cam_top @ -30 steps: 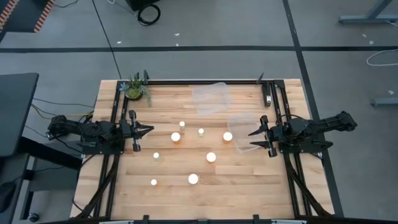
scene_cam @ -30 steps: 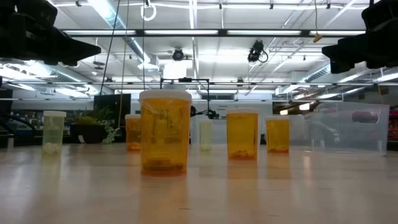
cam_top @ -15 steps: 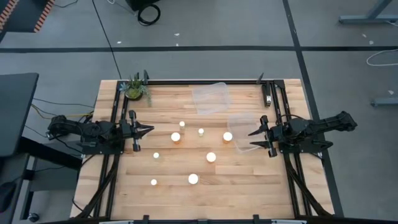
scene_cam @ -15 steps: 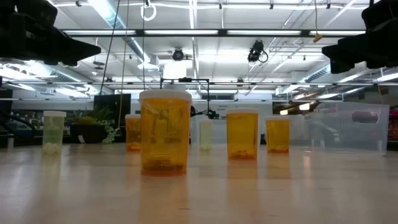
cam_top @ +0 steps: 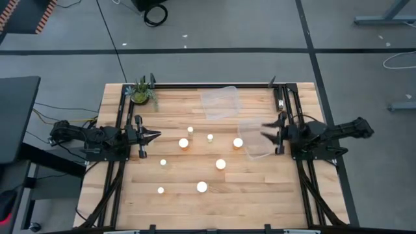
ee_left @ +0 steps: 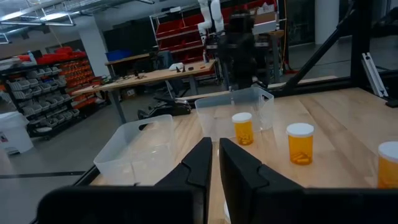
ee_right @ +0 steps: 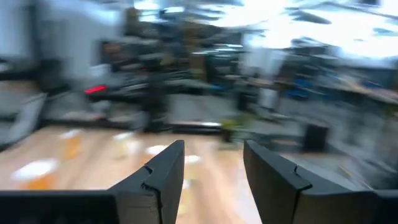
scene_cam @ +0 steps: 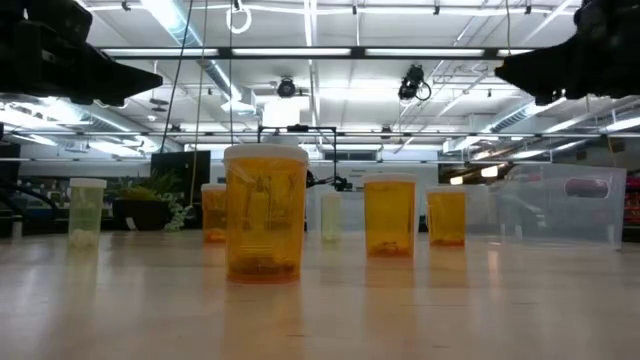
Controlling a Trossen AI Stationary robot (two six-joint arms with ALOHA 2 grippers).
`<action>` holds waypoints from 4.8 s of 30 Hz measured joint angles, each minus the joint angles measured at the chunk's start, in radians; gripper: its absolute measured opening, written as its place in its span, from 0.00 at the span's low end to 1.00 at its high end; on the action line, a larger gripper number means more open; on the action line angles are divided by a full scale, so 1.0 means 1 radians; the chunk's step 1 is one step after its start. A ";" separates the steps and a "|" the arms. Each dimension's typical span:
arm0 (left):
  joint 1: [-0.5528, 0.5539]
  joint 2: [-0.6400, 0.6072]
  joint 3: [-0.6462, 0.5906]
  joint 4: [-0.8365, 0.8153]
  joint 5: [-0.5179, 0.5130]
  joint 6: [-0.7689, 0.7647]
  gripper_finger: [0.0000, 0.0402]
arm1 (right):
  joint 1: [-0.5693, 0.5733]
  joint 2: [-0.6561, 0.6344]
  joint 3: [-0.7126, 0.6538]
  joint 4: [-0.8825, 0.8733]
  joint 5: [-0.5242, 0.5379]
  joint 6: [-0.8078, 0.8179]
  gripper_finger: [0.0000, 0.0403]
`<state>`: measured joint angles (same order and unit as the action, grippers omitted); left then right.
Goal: Pick and place medicine bottles into bin by pill shape (circle, oval)
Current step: Put the top right big orange pill bottle into the bottom transparent bin
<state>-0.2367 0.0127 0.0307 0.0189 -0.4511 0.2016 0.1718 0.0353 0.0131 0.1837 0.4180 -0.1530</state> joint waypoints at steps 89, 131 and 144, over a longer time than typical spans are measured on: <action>0.000 0.000 0.000 0.000 0.000 0.000 0.09 | -0.234 1.440 0.911 -0.590 -0.505 0.089 0.63; 0.000 0.000 -0.001 0.007 0.000 0.000 0.09 | -0.165 1.772 1.217 -1.080 -0.332 -0.019 0.71; 0.000 0.000 -0.001 0.009 0.000 0.000 0.09 | -0.165 1.771 1.217 -1.080 -0.329 -0.054 0.60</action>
<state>-0.2367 0.0124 0.0299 0.0280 -0.4515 0.2016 0.0071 1.8065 1.2297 -0.8961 0.0895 -0.2071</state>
